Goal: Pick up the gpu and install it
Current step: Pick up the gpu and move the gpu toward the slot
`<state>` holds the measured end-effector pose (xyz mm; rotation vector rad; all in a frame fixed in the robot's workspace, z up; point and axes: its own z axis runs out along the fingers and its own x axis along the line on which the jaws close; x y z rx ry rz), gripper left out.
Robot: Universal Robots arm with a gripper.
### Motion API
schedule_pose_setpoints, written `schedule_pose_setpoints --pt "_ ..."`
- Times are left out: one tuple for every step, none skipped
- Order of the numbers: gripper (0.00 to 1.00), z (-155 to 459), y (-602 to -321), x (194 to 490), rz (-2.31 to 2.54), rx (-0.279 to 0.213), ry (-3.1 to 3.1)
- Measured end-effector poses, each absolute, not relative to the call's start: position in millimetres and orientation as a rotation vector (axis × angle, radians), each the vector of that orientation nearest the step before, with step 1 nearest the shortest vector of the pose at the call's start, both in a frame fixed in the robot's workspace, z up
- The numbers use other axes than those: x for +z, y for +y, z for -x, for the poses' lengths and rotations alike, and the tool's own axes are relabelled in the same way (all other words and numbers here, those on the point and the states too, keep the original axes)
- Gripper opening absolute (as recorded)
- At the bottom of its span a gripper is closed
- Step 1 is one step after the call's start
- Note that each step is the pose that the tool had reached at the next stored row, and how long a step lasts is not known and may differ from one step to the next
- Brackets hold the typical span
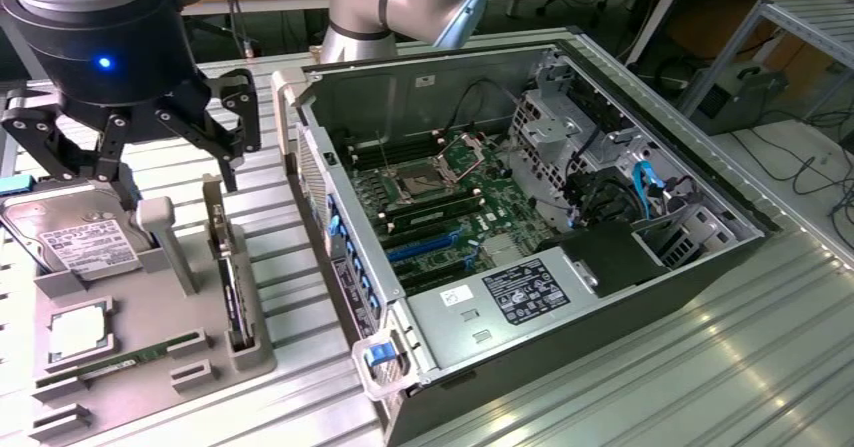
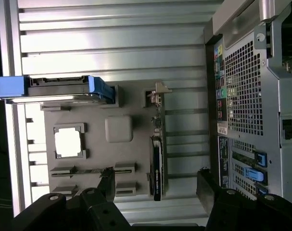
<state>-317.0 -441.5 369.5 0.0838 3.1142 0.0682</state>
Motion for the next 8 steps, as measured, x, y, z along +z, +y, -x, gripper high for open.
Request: schedule_pose_setpoints --pt "0.78 316.9 -442.0 368.5 -0.084 0.068 3.114" --pt "0.78 317.0 -442.4 367.0 -0.084 0.068 3.114" --pt "0.78 317.0 -442.7 365.8 -0.084 0.068 3.114" --pt "0.78 316.9 -443.2 363.9 -0.084 0.068 3.114" --pt "0.78 316.9 -443.7 362.8 -0.084 0.068 3.114" --pt "0.78 316.9 -444.3 361.5 -0.084 0.068 3.114" --pt "0.78 317.0 -445.0 360.4 -0.084 0.068 3.114" --pt "0.78 317.0 -445.7 359.2 -0.084 0.068 3.114"
